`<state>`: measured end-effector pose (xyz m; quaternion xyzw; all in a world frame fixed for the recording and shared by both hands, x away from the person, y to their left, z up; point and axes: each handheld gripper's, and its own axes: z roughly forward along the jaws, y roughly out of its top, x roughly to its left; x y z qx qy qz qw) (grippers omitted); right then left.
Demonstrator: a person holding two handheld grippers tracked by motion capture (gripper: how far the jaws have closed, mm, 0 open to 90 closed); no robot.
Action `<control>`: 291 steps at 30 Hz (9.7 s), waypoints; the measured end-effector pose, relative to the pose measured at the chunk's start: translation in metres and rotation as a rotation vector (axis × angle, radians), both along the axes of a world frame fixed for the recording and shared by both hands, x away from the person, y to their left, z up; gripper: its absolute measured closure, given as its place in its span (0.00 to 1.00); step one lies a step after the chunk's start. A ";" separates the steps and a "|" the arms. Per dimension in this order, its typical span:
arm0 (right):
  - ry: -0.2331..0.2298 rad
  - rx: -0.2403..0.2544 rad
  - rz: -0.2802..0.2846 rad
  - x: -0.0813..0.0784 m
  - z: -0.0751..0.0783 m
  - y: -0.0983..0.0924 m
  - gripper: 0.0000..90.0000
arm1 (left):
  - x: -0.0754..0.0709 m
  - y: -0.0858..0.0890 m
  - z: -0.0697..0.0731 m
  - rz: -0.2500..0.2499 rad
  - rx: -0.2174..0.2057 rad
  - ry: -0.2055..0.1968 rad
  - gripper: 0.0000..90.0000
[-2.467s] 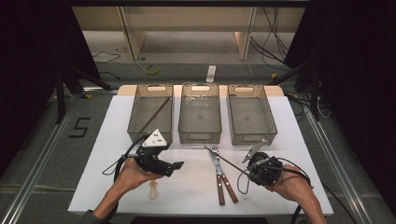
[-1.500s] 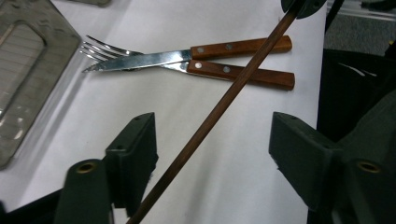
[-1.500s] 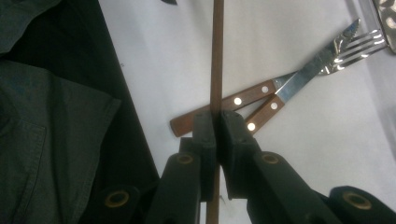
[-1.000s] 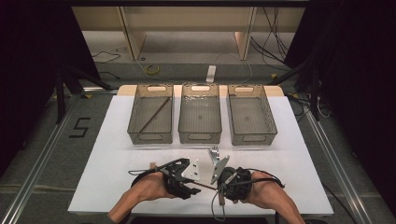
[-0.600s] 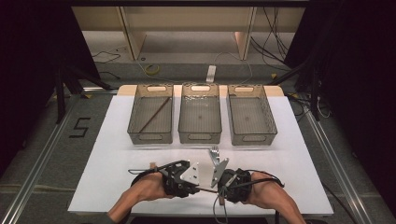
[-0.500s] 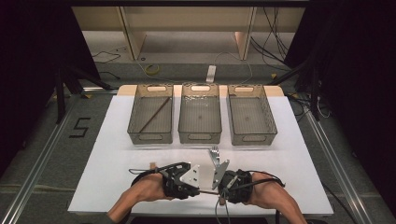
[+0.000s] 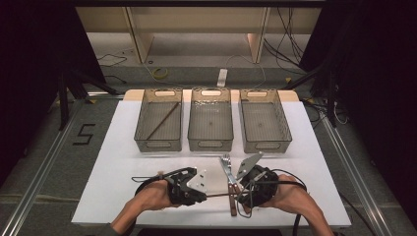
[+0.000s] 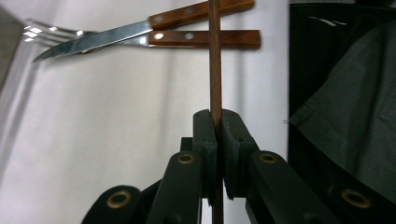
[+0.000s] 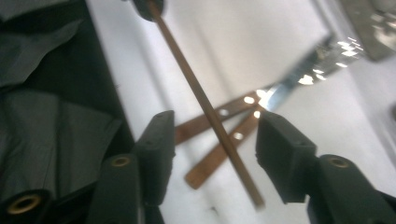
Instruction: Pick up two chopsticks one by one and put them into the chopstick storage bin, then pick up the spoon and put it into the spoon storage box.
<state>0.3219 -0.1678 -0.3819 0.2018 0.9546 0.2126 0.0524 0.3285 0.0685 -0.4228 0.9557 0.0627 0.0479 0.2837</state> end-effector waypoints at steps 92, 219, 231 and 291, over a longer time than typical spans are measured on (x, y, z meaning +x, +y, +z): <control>-0.244 0.509 -0.501 -0.017 -0.048 -0.068 0.22 | 0.181 0.116 0.051 0.888 -0.217 -0.023 0.94; -0.260 0.452 -0.469 -0.022 -0.053 -0.066 0.22 | 0.049 0.087 -0.016 0.885 -0.009 0.196 0.19; -0.261 0.444 -0.464 -0.023 -0.052 -0.065 0.22 | 0.045 0.089 -0.026 0.882 0.057 0.230 0.28; -0.268 0.410 -0.447 -0.024 -0.053 -0.060 0.23 | 0.043 0.093 -0.021 0.784 0.025 0.214 0.85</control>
